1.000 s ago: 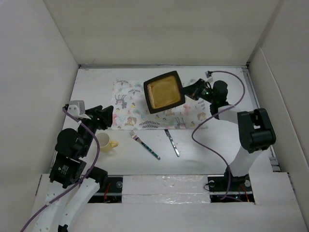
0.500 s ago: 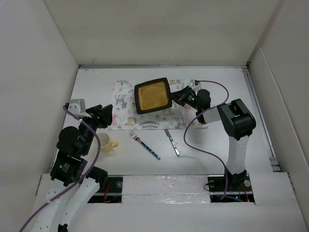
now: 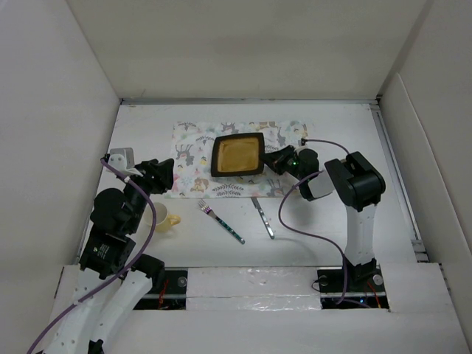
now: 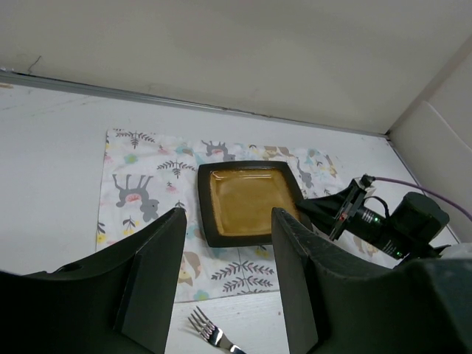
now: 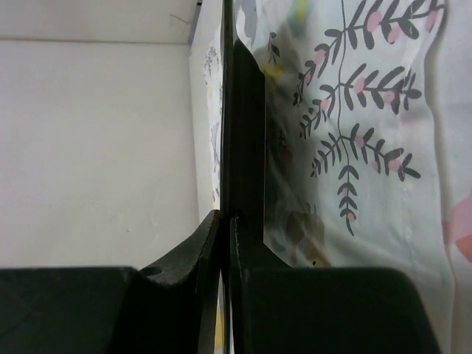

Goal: Set the dinner table for one person

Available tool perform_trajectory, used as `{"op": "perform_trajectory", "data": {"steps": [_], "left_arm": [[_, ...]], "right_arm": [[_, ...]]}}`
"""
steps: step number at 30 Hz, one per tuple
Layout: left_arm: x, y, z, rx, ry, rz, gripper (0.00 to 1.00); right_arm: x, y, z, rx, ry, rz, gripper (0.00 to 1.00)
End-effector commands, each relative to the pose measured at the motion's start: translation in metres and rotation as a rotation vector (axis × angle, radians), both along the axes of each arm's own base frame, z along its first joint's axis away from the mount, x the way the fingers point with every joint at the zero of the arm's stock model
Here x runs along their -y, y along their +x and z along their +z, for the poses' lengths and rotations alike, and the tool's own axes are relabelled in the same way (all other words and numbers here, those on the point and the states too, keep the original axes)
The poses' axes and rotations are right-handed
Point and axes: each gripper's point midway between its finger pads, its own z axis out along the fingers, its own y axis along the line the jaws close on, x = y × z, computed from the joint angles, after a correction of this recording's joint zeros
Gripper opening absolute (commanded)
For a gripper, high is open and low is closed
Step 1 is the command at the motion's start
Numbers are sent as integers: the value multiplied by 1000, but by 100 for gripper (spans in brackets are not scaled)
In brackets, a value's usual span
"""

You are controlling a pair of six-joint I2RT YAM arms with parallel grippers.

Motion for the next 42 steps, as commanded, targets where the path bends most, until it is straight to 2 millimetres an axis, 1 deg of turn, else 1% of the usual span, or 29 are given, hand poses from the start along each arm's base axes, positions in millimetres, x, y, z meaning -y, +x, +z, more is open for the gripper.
{"op": "perform_trajectory", "data": {"steps": [1, 4, 5, 6, 9, 11, 12, 13, 14, 16, 18, 19, 22, 23, 24, 25, 26, 27, 28, 29, 30, 31, 33, 35, 36, 38, 40, 41, 42], "left_arm": [[-1, 3, 11, 37, -20, 10, 46], [-1, 2, 10, 37, -21, 8, 46], [-1, 2, 10, 38, -22, 6, 46], [0, 2, 12, 42, -25, 3, 46], [0, 1, 12, 42, -26, -1, 46], [1, 0, 12, 42, -26, -3, 46], [1, 0, 13, 45, -29, -5, 46], [1, 0, 12, 44, -30, -3, 46], [0, 0, 12, 43, -30, -3, 46], [1, -1, 12, 42, -29, -6, 46], [0, -1, 13, 50, -33, -5, 46], [0, -1, 12, 44, -31, 0, 46], [0, -1, 13, 46, -31, -3, 46], [0, -1, 13, 49, -32, -2, 46], [-1, -2, 13, 50, -33, 0, 46], [-1, -2, 13, 48, -34, 3, 46], [-1, -2, 13, 47, -32, 2, 46], [-1, -3, 14, 50, -33, 1, 46], [-2, -3, 15, 55, -33, 5, 46], [-4, -3, 15, 57, -36, 12, 46], [-4, -3, 15, 56, -36, 17, 46], [-5, -3, 15, 55, -38, 20, 46], [-5, -4, 16, 60, -39, 17, 46], [-7, -3, 16, 61, -40, 29, 46], [-7, -3, 16, 57, -39, 30, 46], [-7, -4, 16, 58, -39, 29, 43], [-9, -4, 17, 65, -41, 38, 39], [-10, -4, 17, 65, -41, 44, 35], [-11, -4, 16, 61, -41, 47, 33]], "right_arm": [[-1, 0, 105, 370, 190, 8, 0], [4, -1, 88, 327, 184, 6, 0], [8, 0, 83, 309, 187, 1, 2], [12, 0, 78, 303, 180, 9, 14], [12, -2, 63, 259, 158, 44, 29], [14, 0, 62, 258, 130, 51, 32], [18, 2, 54, 229, 109, 49, 33], [17, 2, 53, 224, 95, 55, 36], [16, 3, 55, 232, 76, 63, 37], [12, 3, 48, 200, 58, 89, 37], [15, 5, 44, 180, 51, 93, 37], [14, 5, 40, 163, 39, 98, 42], [14, 11, 36, 147, 1, 127, 44], [13, 11, 36, 154, -17, 136, 45], [13, 12, 30, 117, -36, 139, 46], [13, 14, 35, 122, -60, 139, 47], [15, 16, 31, 134, -119, 140, 47], [20, 17, 19, 74, -167, 120, 49], [23, 17, 28, 87, -195, 106, 50], [27, 18, 26, 97, -245, 94, 51], [35, 19, 17, 55, -294, 59, 54], [43, 24, 28, 72, -321, 32, 56], [54, 25, 23, 50, -393, 18, 60], [61, 29, 35, 86, -422, 2, 65], [64, 29, 32, 67, -445, 0, 68], [63, 33, 34, 74, -490, 24, 68], [63, 29, 27, 46, -508, 46, 66], [59, 25, 23, 40, -513, 60, 65], [62, 25, 26, 51, -517, 42, 57]]}}
